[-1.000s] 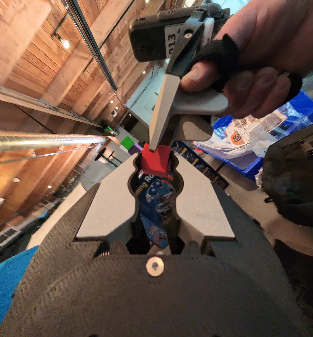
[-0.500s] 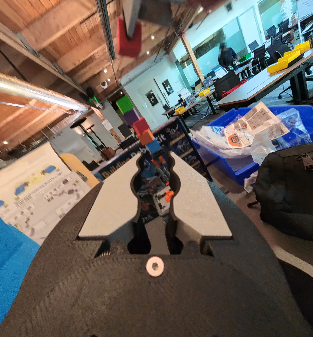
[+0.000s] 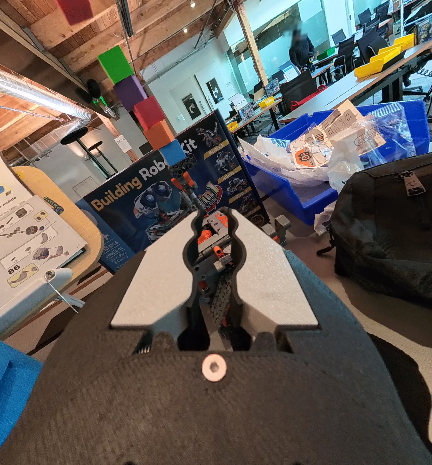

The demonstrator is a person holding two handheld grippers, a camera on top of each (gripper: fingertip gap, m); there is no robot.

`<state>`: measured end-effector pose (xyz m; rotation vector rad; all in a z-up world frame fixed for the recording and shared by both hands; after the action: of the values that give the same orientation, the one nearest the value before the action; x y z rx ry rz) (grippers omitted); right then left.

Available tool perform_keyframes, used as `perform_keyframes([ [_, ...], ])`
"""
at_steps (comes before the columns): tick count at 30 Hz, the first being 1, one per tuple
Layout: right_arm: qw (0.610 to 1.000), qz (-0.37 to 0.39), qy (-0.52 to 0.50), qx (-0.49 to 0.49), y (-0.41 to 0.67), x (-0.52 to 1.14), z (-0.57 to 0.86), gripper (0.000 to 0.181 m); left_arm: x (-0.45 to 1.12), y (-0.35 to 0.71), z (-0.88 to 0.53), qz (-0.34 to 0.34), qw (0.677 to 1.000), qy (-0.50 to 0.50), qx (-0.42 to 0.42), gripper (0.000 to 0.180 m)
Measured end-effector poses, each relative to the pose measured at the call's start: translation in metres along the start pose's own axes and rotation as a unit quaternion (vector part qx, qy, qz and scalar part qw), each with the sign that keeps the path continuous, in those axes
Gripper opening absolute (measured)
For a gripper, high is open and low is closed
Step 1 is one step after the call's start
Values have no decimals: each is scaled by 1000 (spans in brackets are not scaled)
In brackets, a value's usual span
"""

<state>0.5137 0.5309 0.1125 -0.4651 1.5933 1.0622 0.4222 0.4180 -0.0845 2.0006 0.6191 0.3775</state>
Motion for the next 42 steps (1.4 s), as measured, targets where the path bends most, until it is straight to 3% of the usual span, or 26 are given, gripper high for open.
perform_keyframes([
  [24, 1000, -21, 20, 10, -11, 27, 7, 25, 3, -10, 5, -13, 1000, -13, -5, 16],
  [29, 999, -28, 18, 10, -14, 28, 7, 34, 3, -11, 7, -15, 1000, -17, -4, 13],
  [42, 996, 86, -35, -11, -2, -36, -16, 41, 2, -9, 9, -5, 1000, -22, 9, 13],
])
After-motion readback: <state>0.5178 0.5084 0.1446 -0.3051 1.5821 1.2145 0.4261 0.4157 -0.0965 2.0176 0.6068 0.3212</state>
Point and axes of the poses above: each gripper's, where its closed fingertips meet, x out along the fingers, y out of its top, z = x × y across the jaws, the point moved 1 cm from there along -x, back along the fingers, and after that the axes turned 2 degrees about y, right-handed, at the moved point
